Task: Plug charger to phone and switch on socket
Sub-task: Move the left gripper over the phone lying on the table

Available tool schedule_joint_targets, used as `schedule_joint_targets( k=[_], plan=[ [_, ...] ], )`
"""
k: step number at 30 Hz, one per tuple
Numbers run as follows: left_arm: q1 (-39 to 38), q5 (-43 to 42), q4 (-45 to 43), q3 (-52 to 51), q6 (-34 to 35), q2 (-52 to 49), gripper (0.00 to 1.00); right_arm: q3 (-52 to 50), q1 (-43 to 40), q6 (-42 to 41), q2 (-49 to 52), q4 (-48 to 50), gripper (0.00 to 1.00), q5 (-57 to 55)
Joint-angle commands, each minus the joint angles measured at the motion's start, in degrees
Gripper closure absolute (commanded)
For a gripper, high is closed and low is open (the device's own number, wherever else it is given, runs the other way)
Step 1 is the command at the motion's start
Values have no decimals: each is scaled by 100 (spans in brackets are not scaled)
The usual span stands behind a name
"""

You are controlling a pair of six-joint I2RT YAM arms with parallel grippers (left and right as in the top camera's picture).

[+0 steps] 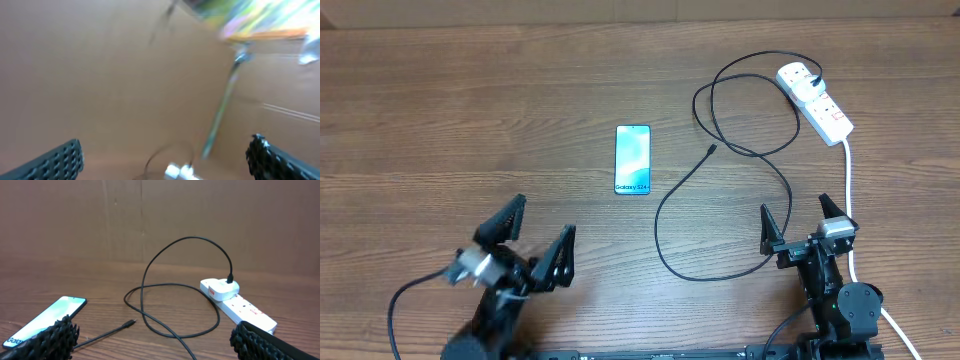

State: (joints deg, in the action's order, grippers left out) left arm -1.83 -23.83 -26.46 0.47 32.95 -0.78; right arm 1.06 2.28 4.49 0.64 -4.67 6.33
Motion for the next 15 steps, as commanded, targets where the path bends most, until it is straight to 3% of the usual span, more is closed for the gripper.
schedule_joint_targets(
  k=[1, 4, 10, 12, 15],
  plan=[
    [31, 7, -1069, 68, 474, 48, 0, -59, -11, 9, -31, 26, 0, -68],
    [31, 487, -1093, 365, 420, 39, 0, -59, -11, 9, -31, 26, 0, -68],
    [31, 339, 225, 2083, -949, -758, 0, -59, -11, 9, -31, 26, 0, -68],
    [31, -144, 1388, 3344, -1377, -1740, 0, -59, -11, 9, -31, 26, 0, -68],
    [31, -197, 3373, 4778, -1449, -2830, 0, -59, -11, 9, -31, 26, 0, -68]
  ],
)
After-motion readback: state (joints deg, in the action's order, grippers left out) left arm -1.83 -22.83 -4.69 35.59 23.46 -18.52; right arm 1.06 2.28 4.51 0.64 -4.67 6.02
